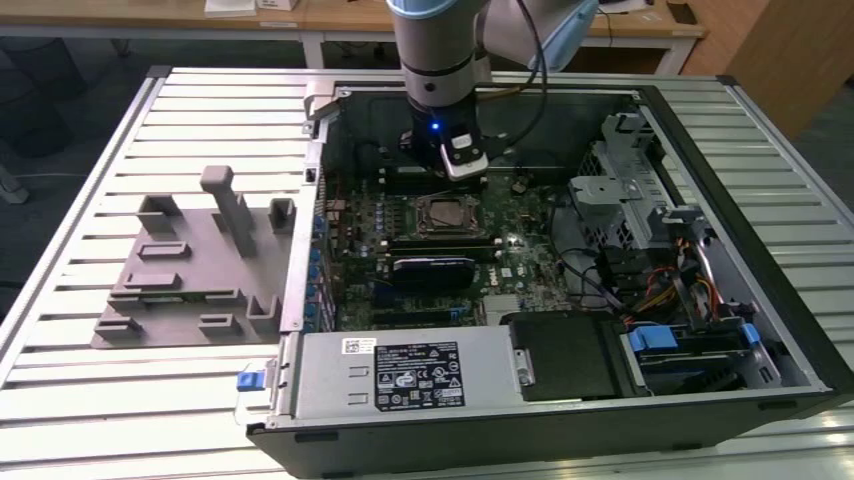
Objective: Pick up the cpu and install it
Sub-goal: 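Install the first cpu locking lever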
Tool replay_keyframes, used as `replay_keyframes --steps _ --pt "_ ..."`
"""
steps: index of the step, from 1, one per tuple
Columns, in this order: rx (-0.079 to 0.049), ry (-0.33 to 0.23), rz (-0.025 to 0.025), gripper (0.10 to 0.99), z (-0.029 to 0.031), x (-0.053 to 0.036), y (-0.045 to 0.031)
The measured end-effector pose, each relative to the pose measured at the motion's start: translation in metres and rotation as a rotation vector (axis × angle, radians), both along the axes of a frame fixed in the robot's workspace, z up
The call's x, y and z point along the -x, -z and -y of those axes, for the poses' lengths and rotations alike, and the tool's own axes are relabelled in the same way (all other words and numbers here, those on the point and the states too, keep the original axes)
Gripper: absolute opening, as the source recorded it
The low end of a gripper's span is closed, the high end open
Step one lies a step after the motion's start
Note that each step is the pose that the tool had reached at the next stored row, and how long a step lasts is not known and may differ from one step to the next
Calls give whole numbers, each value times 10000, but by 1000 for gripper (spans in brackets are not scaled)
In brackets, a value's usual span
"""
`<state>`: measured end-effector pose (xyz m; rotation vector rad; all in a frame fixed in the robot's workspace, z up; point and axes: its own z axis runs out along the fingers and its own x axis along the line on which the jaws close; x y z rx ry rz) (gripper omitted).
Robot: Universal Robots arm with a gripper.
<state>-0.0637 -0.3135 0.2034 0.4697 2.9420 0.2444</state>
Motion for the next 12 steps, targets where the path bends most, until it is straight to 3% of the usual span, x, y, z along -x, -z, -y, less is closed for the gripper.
replay_keyframes --steps 12 --pt "1 573 10 106 -1 33 37"
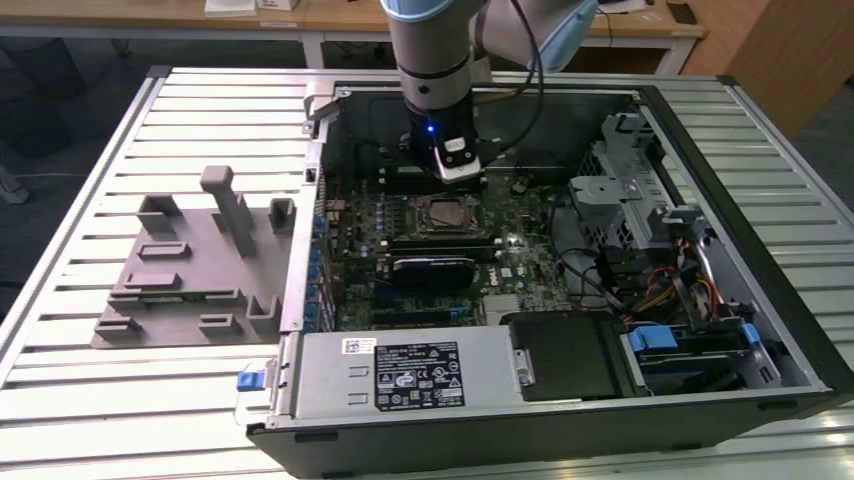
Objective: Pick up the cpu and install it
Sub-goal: 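Install the first cpu locking lever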
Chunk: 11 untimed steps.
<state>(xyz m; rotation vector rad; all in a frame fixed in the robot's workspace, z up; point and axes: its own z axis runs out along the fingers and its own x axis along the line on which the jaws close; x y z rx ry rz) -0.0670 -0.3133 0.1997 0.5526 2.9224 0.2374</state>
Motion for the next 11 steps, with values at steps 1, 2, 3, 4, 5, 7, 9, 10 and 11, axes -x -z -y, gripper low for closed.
replay_keyframes --steps 1,2,3,4,5,7,9,10,11 --pt "0 33 2 106 0 5 5" --pt "0 64 4 106 0 9 10" --pt "0 93 6 106 -1 11 13" --pt "2 127 6 106 -1 11 14" --pt "1 178 8 106 -2 11 17" --pt "8 330 12 106 -3 11 22" --pt "22 479 16 106 -4 9 26" --pt "34 553 17 106 -5 7 28" --pt "48 617 17 106 -7 5 29"
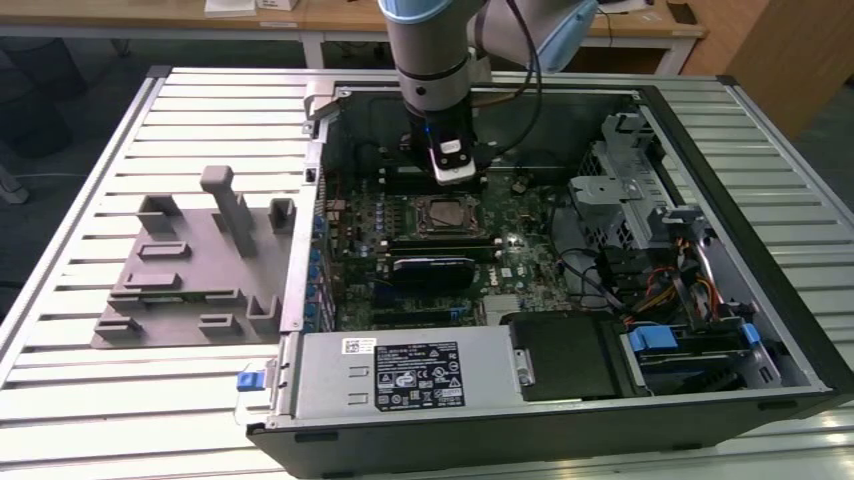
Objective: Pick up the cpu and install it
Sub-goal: 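Install the first cpu locking lever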
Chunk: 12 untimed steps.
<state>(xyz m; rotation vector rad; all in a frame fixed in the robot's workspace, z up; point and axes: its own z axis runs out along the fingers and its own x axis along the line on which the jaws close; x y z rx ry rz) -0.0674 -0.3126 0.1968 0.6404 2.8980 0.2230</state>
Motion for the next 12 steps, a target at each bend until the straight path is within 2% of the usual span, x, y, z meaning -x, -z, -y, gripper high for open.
replay_keyframes --steps 7,12 --pt "152 250 2 106 -24 -21 7" --pt "211 282 3 106 -45 -37 11"
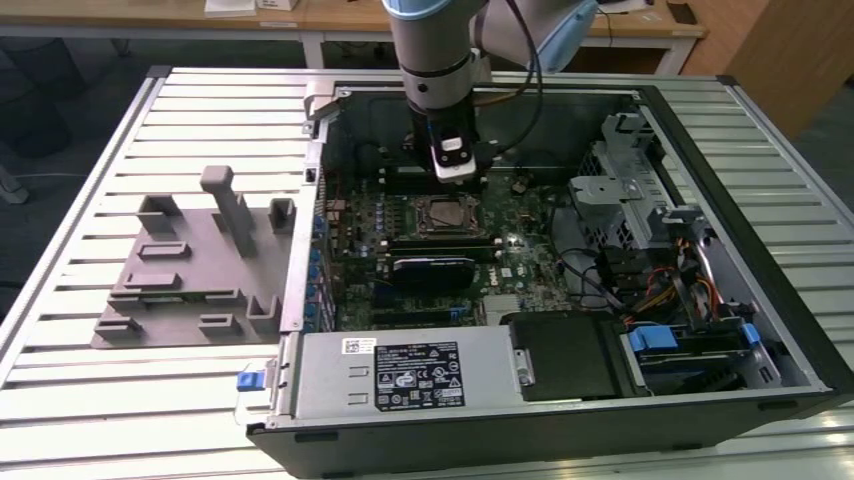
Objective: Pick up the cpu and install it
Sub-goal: 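Install the first cpu locking lever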
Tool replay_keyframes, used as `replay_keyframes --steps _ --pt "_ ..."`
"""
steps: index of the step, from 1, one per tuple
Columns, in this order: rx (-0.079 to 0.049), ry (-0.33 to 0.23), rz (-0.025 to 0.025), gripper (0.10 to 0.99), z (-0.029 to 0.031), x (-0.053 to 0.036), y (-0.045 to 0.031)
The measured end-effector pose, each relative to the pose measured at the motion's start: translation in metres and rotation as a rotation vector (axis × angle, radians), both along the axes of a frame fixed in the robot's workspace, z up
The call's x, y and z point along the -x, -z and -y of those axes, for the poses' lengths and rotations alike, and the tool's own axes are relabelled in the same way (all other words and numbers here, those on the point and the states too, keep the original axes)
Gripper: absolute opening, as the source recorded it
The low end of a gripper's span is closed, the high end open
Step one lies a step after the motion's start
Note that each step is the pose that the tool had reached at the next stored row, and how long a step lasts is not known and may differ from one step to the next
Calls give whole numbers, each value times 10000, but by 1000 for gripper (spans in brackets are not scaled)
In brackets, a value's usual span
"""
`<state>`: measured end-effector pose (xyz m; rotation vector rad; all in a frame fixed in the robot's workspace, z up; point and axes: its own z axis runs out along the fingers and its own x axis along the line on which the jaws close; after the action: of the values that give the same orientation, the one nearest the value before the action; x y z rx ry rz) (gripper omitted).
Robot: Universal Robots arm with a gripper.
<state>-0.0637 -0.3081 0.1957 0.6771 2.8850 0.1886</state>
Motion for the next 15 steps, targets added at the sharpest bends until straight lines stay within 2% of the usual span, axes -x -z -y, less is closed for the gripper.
replay_keyframes --steps 8,15 --pt "187 8 16 106 0 -6 8" --pt "203 9 24 106 0 -18 28"
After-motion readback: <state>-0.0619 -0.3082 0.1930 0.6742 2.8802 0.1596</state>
